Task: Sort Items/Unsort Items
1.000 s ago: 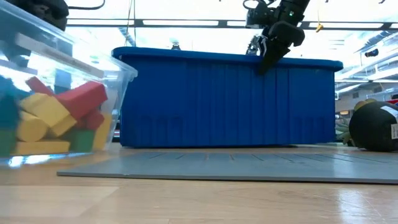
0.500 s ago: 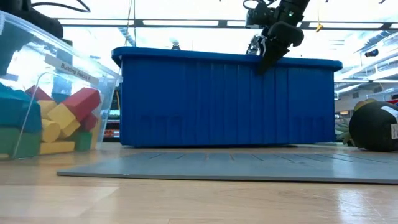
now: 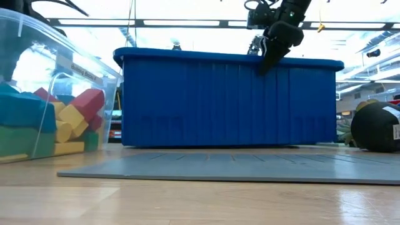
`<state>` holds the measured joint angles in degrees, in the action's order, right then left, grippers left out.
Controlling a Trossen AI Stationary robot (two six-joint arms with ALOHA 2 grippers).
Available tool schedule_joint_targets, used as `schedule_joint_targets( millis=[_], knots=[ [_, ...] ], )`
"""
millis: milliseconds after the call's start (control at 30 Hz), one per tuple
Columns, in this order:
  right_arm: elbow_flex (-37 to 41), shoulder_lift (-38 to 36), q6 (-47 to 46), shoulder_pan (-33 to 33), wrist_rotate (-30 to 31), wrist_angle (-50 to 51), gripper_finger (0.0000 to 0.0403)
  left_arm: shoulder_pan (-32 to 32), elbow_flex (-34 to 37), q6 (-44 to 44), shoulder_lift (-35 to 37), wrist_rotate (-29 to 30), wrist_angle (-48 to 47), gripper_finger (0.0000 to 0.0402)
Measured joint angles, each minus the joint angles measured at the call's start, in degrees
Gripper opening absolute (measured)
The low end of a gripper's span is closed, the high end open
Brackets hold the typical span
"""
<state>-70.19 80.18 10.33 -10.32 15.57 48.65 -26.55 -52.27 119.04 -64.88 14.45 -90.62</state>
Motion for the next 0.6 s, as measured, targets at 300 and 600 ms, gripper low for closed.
schedule_joint_targets(
  millis=[300,600],
  knots=[
    [1.1,-0.2,-0.1,-1.8,1.6,-0.4,0.0155,1.1,3.1,1.4,0.8,11.2,0.1,0.0042],
    [1.2,-0.2,0.6,-3.0,1.2,-1.3,0.0155,1.1,3.1,-5.4,0.8,8.8,1.7,0.0082]
  ],
)
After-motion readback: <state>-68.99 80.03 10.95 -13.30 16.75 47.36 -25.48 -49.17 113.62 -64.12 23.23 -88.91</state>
